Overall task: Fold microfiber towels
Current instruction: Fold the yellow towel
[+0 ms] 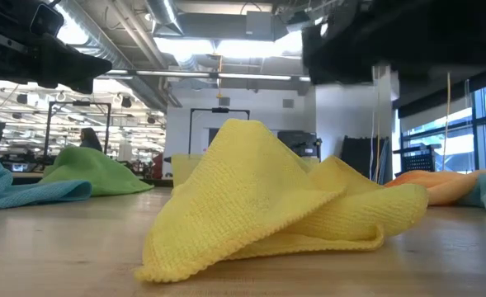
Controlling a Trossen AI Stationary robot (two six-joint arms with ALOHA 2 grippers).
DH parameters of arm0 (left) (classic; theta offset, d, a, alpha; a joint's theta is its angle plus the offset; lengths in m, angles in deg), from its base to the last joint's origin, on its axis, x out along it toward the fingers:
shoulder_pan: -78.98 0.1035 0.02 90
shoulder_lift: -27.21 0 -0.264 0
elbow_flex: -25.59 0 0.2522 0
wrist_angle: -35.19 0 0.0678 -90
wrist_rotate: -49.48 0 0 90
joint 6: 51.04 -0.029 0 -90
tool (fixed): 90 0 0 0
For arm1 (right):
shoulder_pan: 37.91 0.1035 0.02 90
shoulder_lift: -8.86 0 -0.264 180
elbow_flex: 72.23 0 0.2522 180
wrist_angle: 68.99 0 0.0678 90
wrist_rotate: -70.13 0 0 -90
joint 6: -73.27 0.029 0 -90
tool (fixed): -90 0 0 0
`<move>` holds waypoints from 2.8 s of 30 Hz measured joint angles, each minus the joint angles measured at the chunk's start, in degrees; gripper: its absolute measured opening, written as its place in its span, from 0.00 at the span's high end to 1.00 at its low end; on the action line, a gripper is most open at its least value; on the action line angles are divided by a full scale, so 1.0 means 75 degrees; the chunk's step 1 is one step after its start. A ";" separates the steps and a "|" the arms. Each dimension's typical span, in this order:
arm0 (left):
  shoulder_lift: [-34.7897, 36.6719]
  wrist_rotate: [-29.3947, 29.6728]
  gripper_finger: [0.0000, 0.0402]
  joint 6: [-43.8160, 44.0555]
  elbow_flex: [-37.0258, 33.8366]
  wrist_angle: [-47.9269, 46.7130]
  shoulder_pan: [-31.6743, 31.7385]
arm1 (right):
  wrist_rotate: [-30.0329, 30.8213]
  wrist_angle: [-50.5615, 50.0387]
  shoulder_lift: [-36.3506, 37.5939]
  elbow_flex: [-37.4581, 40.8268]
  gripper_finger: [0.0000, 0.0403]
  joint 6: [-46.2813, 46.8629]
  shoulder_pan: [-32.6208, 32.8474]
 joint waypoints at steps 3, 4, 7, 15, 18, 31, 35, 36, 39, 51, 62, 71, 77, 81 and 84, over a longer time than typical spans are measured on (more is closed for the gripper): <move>0.0000 0.0000 1.00 0.0008 0.0000 0.0000 0.0001 | 0.0190 -0.0025 0.0001 -0.0060 0.57 -0.0086 0.0165; -0.0003 0.0000 1.00 0.0009 0.0000 0.0000 0.0001 | 0.0261 -0.0058 0.0001 -0.0101 0.56 -0.0084 0.0193; -0.0001 0.0000 1.00 0.0009 0.0000 0.0000 0.0000 | 0.0330 -0.0219 -0.0055 -0.0303 0.54 -0.0070 0.0255; -0.0002 -0.0004 1.00 0.0072 -0.0001 0.0008 0.0003 | 0.0454 -0.1849 -0.0990 -0.1721 0.53 -0.0665 0.0413; -0.0003 -0.0009 1.00 0.0245 -0.0001 0.0008 0.0002 | 0.0967 -0.3045 -0.1299 -0.2176 0.53 -0.0549 0.0404; -0.0003 -0.0009 1.00 0.0259 -0.0001 0.0085 0.0001 | 0.1149 -0.3749 -0.1595 -0.2631 0.53 -0.0515 0.0308; 0.0000 -0.0007 1.00 0.0258 -0.0002 0.0248 0.0002 | 0.1142 -0.3610 -0.1771 -0.2633 0.53 -0.0517 0.0297; -0.0003 -0.0008 1.00 0.0247 -0.0001 0.0245 0.0002 | 0.1139 -0.3621 -0.1830 -0.2628 0.53 -0.0545 0.0274; -0.0003 -0.0006 1.00 0.0207 0.0000 0.0236 0.0003 | 0.1131 -0.3512 -0.2115 -0.2631 0.53 -0.0751 0.0228; -0.0003 -0.0006 1.00 0.0204 -0.0003 0.0339 0.0000 | 0.1740 -0.3354 -0.2223 -0.2631 0.66 -0.1194 0.0134; -0.0003 -0.0004 1.00 0.0247 0.0000 0.1633 0.0003 | 0.2340 -0.3400 -0.2223 -0.2620 0.89 -0.1115 0.0014; -0.0001 -0.0067 1.00 0.1872 0.0000 0.2506 0.0002 | 0.3405 -0.3516 -0.1948 -0.2620 0.91 -0.0742 0.0071; -0.0002 -0.0032 1.00 0.1638 -0.0003 0.2476 0.0002 | 0.3544 -0.3679 -0.1375 -0.2620 0.91 0.0069 0.0222; -0.0002 -0.0032 1.00 0.1650 0.0000 0.2512 0.0003 | 0.3527 -0.3875 -0.1197 -0.2620 0.91 0.0147 0.0314; -0.0003 0.0007 1.00 0.1677 -0.0003 0.2514 0.0000 | 0.3527 -0.3875 -0.1194 -0.2620 0.91 0.0147 0.0337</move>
